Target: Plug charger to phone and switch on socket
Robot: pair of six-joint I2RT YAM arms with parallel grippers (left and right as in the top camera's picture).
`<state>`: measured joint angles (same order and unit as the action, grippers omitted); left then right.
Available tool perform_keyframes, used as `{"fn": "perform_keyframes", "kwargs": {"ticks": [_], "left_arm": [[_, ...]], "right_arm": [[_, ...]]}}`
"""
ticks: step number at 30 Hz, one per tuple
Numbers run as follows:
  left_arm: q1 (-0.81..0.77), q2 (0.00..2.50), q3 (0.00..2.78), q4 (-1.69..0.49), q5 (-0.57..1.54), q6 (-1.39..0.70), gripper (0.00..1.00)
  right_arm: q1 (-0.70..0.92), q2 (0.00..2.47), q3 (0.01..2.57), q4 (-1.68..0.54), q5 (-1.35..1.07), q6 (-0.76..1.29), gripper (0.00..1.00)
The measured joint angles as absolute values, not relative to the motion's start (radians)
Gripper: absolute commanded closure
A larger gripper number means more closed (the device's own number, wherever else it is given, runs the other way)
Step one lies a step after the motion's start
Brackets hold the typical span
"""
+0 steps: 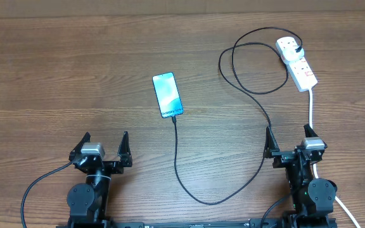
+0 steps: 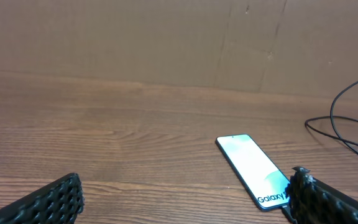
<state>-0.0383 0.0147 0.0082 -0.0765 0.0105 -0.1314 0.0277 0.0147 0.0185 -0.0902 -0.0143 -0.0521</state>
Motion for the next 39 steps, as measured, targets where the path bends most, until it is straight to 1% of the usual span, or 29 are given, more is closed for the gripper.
{"fn": "perform_keyframes", "kwargs": {"ticks": [12,39], "left_arm": [[-0.038,0.015,0.008,-0.076,0.010,-0.097,0.00],[-0.038,0.015,0.008,-0.076,0.010,-0.097,0.00]], "right_arm": [[0.028,0.015,0.019,-0.090,-0.014,-0.052,0.00],[0.028,0.015,0.019,-0.090,-0.014,-0.052,0.00]]}}
